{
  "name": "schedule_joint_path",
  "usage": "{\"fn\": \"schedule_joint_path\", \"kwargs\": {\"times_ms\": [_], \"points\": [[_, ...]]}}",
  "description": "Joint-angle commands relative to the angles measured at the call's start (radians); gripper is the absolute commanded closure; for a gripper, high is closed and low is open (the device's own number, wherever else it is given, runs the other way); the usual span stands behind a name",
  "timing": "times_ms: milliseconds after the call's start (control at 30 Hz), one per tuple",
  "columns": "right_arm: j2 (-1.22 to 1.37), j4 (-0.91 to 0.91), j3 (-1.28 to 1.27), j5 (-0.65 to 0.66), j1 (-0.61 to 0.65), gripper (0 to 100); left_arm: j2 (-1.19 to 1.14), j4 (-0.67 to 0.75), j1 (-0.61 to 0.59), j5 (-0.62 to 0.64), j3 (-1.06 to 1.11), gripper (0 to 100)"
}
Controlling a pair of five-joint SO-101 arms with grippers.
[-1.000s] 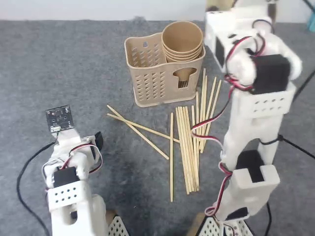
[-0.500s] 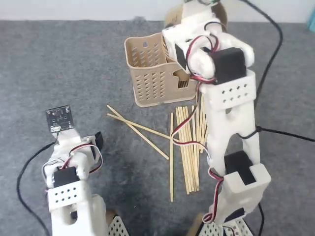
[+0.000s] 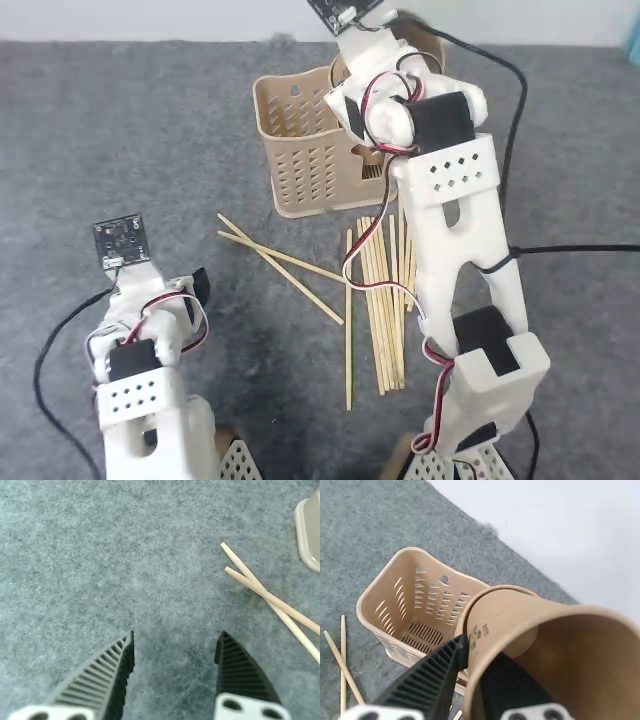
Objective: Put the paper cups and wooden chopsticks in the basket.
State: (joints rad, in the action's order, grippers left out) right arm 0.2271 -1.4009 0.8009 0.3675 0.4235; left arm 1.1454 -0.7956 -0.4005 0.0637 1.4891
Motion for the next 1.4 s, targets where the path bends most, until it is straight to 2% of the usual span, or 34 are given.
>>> {"fn": "schedule_joint_path", "kwargs": {"times_ms": [0, 167, 233, 333, 533, 700, 833, 933, 1000, 1067, 1200, 1367], "points": [[-0.048, 0.030, 0.008, 0.017, 0.001, 93.4, 0.018, 0.020, -0.003, -0.015, -0.004, 75], [-0.042, 0.077, 0.011, 0.017, 0.004, 72.3, 0.018, 0.021, -0.003, -0.015, -0.004, 75], [-0.048, 0.097, 0.011, 0.017, 0.004, 68.0, 0.018, 0.021, -0.003, -0.015, -0.004, 75], [-0.081, 0.137, 0.012, 0.011, 0.005, 67.3, 0.018, 0.021, -0.003, -0.015, -0.004, 75], [-0.237, 0.156, 0.009, -0.160, 0.005, 67.3, 0.018, 0.021, -0.003, -0.015, -0.004, 75], [-0.361, 0.008, 0.009, -0.273, -0.002, 67.4, 0.018, 0.021, -0.003, -0.015, -0.004, 75], [-0.450, -0.182, 0.009, -0.394, -0.004, 67.4, 0.018, 0.021, -0.003, -0.015, -0.004, 75], [-0.506, -0.315, 0.006, -0.457, -0.004, 69.0, 0.018, 0.021, -0.003, -0.015, -0.004, 75], [-0.530, -0.398, 0.002, -0.474, -0.007, 73.8, 0.018, 0.021, -0.003, -0.015, -0.004, 75], [-0.564, -0.400, -0.077, -0.488, -0.071, 81.4, 0.018, 0.021, -0.006, -0.015, -0.004, 75], [-0.677, -0.384, -0.387, -0.551, -0.229, 99.7, 0.018, 0.020, -0.008, -0.015, -0.004, 75], [-0.855, -0.366, -0.735, -0.500, -0.283, 95.2, 0.018, 0.018, -0.008, -0.015, -0.004, 75]]}}
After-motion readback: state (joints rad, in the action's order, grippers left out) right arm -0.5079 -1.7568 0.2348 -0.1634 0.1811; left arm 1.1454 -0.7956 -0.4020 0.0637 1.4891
